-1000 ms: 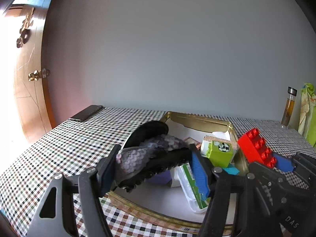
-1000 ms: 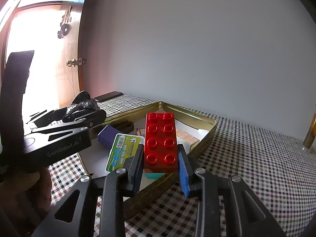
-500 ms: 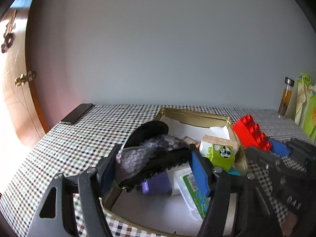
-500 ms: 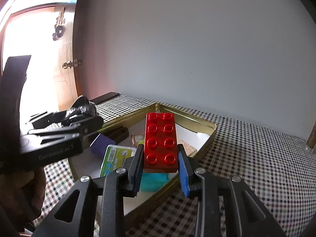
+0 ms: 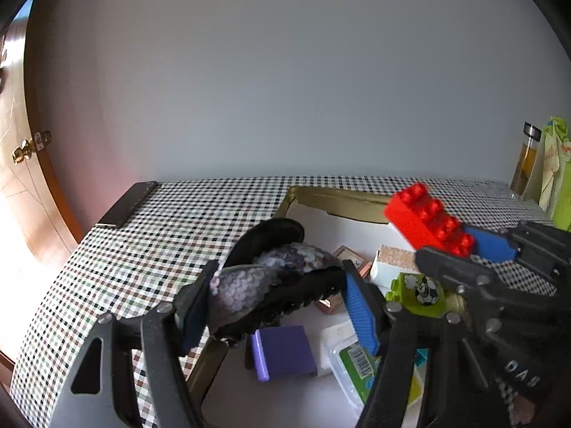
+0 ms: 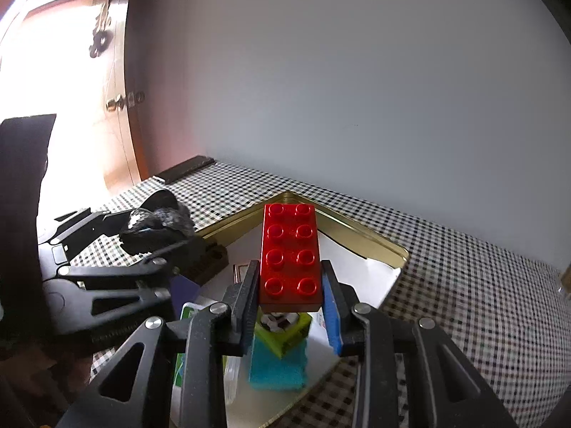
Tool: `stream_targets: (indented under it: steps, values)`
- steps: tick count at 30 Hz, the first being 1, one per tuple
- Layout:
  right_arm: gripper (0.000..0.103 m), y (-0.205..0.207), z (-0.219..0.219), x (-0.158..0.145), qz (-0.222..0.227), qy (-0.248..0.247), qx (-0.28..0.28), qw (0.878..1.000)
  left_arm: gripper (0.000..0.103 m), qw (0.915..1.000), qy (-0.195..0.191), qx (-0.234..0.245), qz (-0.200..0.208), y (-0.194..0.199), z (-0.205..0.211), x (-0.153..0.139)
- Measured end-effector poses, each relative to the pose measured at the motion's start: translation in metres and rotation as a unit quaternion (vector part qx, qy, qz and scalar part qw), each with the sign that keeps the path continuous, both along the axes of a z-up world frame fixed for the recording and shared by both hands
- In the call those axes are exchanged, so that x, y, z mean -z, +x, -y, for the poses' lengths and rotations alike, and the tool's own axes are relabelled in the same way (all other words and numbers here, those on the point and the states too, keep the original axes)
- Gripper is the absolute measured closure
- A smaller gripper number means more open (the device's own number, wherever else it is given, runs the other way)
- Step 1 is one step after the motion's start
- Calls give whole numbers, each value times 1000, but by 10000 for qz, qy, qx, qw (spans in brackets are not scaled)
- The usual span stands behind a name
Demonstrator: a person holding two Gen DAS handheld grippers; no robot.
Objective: Organize rigid objects
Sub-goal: 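Lower the slipper and red brick into the tin and open both tools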
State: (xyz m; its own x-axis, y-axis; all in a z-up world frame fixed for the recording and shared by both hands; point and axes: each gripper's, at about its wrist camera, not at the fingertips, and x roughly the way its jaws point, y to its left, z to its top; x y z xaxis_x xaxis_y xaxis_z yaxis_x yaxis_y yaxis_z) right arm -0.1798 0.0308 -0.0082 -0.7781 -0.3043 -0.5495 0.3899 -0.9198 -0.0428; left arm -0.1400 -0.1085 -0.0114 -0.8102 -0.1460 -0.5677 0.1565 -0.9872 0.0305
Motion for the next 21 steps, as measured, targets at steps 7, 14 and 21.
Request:
stream_targets:
  steps: [7,14,21]
  values:
    - [68,-11,7,9,190,109,-34,9998,36,9997,55,-12,233,-7,3,11]
    - [63,-13,4,12,267,-63,-88,9996,35,9998,25,1,176,-1,-2,11]
    - [37,-4,-14,6,85,-297,120,9995,0,9995,-193,-256,50,7,6,8]
